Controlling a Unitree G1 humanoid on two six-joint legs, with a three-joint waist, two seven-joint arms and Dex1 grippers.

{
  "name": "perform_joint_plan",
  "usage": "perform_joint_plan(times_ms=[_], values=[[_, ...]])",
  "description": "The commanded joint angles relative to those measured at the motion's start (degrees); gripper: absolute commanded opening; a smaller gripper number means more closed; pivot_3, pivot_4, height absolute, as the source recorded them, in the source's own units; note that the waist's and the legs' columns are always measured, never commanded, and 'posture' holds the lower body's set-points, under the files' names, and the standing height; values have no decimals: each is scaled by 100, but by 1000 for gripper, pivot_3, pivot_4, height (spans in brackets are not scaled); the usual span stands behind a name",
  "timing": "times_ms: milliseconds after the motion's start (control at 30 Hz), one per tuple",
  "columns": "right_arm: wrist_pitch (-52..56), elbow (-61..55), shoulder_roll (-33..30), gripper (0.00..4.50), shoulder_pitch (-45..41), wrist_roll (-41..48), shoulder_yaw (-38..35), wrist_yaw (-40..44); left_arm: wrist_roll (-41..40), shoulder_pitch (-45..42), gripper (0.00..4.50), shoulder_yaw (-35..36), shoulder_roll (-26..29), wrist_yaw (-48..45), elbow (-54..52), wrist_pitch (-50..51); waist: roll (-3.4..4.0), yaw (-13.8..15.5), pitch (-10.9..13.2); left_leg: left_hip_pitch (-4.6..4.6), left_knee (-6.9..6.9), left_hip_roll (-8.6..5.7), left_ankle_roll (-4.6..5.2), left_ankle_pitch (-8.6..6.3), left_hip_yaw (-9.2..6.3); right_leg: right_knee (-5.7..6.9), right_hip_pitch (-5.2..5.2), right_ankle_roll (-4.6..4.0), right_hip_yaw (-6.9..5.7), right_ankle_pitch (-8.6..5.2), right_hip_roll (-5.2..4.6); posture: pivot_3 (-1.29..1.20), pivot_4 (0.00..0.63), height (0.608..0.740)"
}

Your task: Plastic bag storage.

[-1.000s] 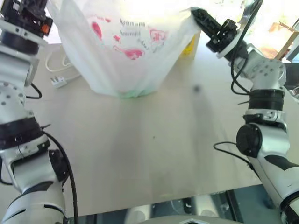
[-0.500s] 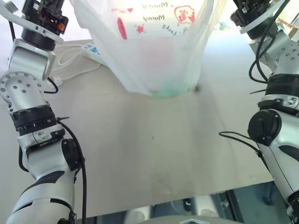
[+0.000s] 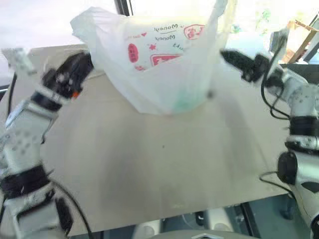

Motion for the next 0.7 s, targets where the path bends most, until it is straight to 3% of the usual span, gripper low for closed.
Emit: perform_joint_plan(times_ms=[33,167,267,367,500,700], values=[[-403,-684,-368,4437,817,-546,498,310,351,1400,4500,420,40,-258,-993,42,0,12,1,0,3,-1,0,0,2,-2,-1,0,1,0,-3,0,150,740],[-823,-951,-443,4437,1794,-943,652,184,1203,3293,4500,297,-505,-362,-1622,-407,4,-14,1,30,0,2,24,-14,32,7,7,0,23,0,-10,0,150,740],[-1435,-814,-337,4437,2321,-1582,800,-353,1803,4027,4500,-85,-1068,-208,-1904,-800,3,58,1,92,2,8,28,-17,38,3,63,-14,24,-7,-7,0,150,740],[-2230,-819,-254,4437,2780,-1943,817,-473,2717,4434,4500,-578,-1506,-130,-1959,-1531,-6,107,-7,123,9,14,27,-18,45,-6,101,-28,19,-14,-13,0,150,740],[-3060,-907,-477,4437,3434,-2079,750,-30,3770,4630,4500,-884,-1807,149,-1805,-2300,-33,192,-28,143,12,17,28,-18,50,-8,133,-28,7,-15,-19,0,150,740],[-4035,-612,-388,4437,3727,-1938,348,111,4314,4790,4500,-1131,-1922,76,-1771,-2928,-34,230,-29,160,9,29,37,-22,60,-14,148,-28,12,-16,-14,0,150,740]])
